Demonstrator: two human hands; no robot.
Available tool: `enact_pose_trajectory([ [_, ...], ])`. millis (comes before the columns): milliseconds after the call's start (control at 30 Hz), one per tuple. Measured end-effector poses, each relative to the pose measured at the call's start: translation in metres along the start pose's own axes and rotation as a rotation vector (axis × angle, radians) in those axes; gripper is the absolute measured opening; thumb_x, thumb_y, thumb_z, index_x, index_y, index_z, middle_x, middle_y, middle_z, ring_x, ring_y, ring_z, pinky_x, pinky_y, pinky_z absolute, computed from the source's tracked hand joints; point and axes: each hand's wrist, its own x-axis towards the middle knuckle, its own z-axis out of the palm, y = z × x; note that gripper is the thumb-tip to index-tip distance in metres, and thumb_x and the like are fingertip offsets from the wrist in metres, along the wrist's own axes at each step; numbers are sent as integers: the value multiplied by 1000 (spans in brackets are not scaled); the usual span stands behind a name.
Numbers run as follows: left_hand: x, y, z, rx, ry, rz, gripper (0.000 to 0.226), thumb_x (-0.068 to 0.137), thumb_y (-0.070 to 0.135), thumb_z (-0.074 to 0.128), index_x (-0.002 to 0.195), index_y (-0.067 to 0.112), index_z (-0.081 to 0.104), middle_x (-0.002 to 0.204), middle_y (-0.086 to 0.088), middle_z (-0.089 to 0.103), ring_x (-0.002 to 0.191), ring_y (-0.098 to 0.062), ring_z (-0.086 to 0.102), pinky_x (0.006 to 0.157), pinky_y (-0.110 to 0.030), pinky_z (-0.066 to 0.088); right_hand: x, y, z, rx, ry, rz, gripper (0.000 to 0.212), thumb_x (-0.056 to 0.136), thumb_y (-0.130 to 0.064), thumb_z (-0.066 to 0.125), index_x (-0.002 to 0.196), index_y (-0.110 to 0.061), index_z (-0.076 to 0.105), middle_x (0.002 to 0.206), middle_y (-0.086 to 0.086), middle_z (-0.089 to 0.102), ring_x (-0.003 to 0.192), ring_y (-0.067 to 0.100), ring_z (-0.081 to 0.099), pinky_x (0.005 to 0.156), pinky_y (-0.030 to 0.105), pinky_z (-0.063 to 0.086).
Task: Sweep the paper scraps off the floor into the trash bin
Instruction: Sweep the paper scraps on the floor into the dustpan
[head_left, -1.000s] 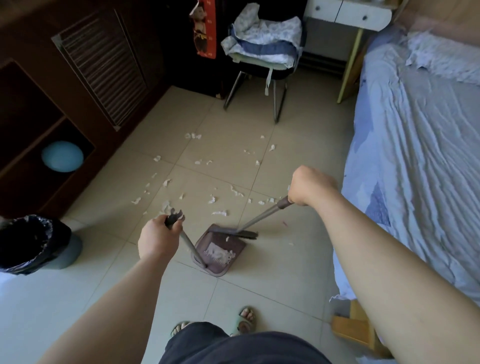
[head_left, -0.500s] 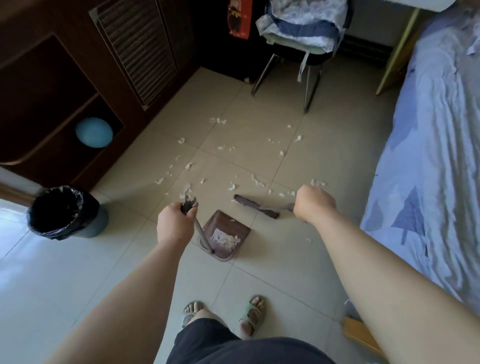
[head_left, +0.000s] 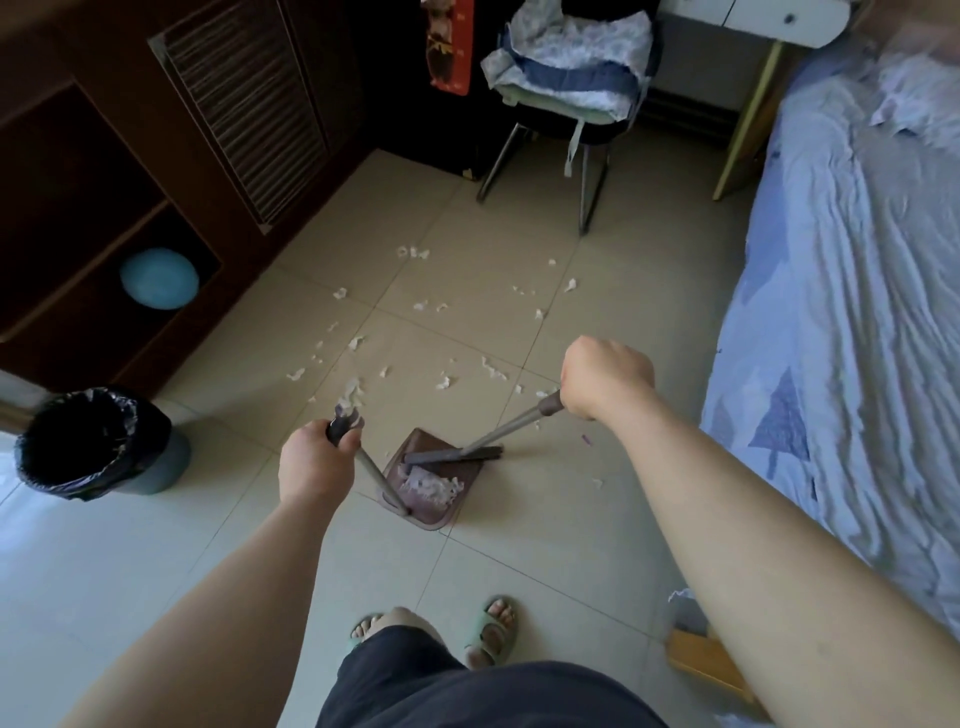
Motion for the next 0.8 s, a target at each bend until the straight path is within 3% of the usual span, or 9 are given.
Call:
enact_pose_trajectory([
  [67, -7, -6, -5, -22, 20, 7, 24, 91, 25, 60, 86, 4, 68, 70, -11, 61, 70, -32, 56, 57, -30, 36, -4, -5, 0, -9, 35, -12, 17, 80, -27, 73, 89, -22, 60, 101, 5, 68, 90, 25, 62, 68, 24, 39],
  [167, -18, -13, -15, -45, 71, 7, 27, 91, 28, 61, 86, 3, 67, 73, -13, 64, 71, -33, 57, 60, -33, 42, -6, -12, 1, -3, 56, 0, 21, 85, -23, 67, 104, -18, 61, 113, 6, 66, 106, 26, 62, 72, 26, 39],
  [400, -32, -34, -49, 6, 165, -33, 29, 91, 40, 58, 86, 13, 66, 76, -6, 65, 73, -28, 59, 63, -32, 46, -12, -25, 17, 126, 29, 106, 26, 85, -20, 66, 109, -12, 63, 114, 9, 66, 106, 28, 62, 75, 27, 44],
  [500, -37, -48, -64, 37, 183, -27, 28, 91, 41, 57, 86, 14, 66, 75, -5, 65, 72, -27, 59, 60, -29, 41, -21, -45, 32, 144, 41, 93, 23, 85, -17, 64, 108, -11, 64, 114, 9, 66, 107, 27, 62, 78, 27, 47],
  [800, -54, -108, -110, -8, 148, 3, 27, 92, 36, 58, 84, 11, 65, 74, -7, 64, 72, -29, 59, 64, -37, 49, -67, -125, 87, 103, -39, -12, 24, 89, -8, 56, 112, -10, 64, 118, 10, 64, 109, 28, 62, 82, 30, 49],
])
